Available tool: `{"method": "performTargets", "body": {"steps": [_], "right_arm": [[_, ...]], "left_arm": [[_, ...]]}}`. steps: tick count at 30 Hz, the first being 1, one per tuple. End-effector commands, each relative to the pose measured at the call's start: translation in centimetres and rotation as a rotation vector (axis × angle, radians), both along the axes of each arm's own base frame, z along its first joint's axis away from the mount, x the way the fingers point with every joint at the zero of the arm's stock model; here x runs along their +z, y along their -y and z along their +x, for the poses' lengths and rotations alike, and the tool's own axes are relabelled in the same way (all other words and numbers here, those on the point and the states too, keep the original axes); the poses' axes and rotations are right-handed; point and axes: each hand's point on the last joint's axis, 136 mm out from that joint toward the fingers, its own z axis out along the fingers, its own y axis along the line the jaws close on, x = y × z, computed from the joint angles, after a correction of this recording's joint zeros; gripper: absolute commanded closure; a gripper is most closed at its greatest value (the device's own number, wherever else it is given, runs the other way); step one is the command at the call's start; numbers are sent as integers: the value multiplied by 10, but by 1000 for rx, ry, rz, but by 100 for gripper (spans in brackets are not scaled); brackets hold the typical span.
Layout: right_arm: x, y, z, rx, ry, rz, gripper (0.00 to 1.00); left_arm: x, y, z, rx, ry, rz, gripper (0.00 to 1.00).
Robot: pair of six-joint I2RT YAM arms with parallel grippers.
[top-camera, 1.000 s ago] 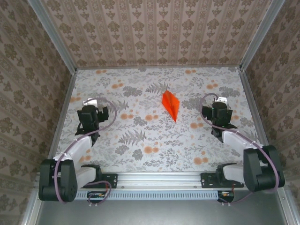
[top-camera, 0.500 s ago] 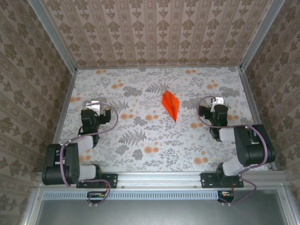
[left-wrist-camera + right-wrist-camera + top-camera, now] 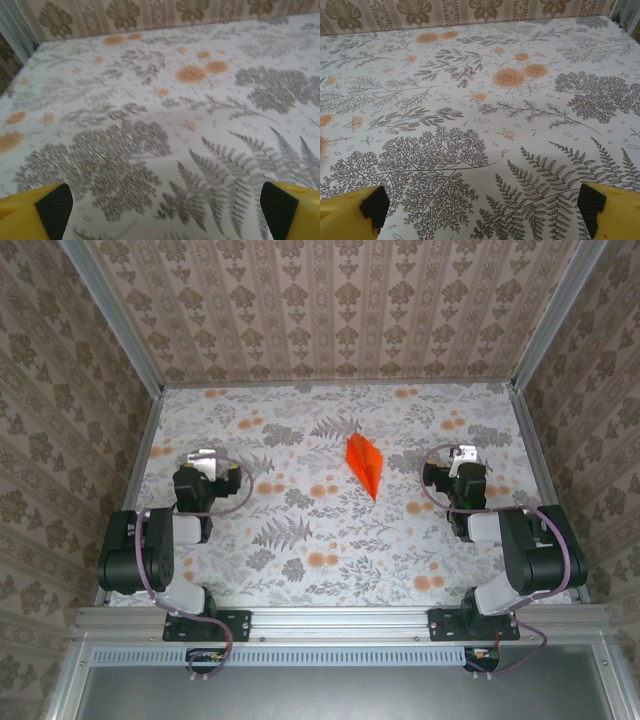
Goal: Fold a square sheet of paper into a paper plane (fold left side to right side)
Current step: Reset both arms
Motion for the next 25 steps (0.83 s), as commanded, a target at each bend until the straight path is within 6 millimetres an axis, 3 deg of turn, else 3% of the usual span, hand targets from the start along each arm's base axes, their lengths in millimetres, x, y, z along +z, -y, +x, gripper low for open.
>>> {"method": "performTargets", "body": {"steps": [1, 25], "right_arm": [[11, -3, 4, 14, 44, -15, 0], [11, -5, 6, 22, 37, -25, 0]], "left_arm": [[-1, -9, 2, 44, -18, -8, 0], [-1, -7, 2, 43, -22, 4, 0]]}}
